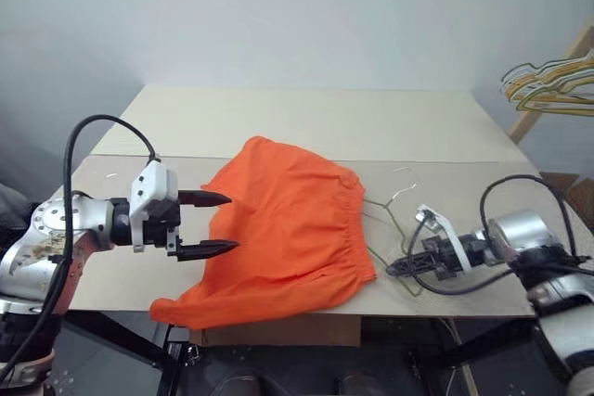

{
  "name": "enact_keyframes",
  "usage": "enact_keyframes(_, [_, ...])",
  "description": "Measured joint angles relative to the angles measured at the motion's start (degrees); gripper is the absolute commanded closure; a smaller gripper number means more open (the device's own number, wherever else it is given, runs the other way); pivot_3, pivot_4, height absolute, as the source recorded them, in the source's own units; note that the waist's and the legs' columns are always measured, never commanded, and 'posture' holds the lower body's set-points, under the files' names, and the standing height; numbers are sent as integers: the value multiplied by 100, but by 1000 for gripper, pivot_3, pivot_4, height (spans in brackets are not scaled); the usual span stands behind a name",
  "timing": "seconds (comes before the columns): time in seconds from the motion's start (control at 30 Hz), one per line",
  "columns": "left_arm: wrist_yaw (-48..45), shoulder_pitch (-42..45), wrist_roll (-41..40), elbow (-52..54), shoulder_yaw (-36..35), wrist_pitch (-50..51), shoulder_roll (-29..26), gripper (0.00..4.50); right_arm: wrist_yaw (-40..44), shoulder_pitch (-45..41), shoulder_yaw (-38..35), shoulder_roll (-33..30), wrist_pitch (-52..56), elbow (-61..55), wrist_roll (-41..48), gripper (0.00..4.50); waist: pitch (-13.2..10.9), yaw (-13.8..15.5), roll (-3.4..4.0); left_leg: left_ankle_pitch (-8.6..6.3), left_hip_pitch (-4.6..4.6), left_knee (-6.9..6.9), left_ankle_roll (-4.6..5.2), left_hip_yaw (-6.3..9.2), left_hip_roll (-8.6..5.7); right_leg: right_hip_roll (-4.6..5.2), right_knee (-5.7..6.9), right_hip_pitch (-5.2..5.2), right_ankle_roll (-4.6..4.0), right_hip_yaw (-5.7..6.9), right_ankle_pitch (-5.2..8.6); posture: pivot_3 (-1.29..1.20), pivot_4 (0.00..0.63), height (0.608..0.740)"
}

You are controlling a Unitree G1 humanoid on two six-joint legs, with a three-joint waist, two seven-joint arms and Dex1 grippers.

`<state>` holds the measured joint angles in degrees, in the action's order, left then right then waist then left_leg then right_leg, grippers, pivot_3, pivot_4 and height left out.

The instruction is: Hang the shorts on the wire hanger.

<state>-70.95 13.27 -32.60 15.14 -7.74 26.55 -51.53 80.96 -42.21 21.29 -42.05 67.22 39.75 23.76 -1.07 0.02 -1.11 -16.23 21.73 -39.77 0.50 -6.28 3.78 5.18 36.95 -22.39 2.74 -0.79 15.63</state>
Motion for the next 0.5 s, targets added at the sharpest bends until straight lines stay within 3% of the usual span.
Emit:
enact_keyframes(0.27, [-25,5,78,-3,11,-15,-22,44,-780,-453,-751,371,-179,1035,-178,4500,0,54,1,1,17,-1,-2,2,-1,3,-5,-8,1,5,0,50,0,740])
enact_keyframes(0.5, [-53,-27,90,28,17,-14,-24,44,-1125,314,-934,129,-626,-424,-321,4500,0,49,1,1,22,-2,-1,2,-1,3,0,-15,1,4,0,39,0,740])
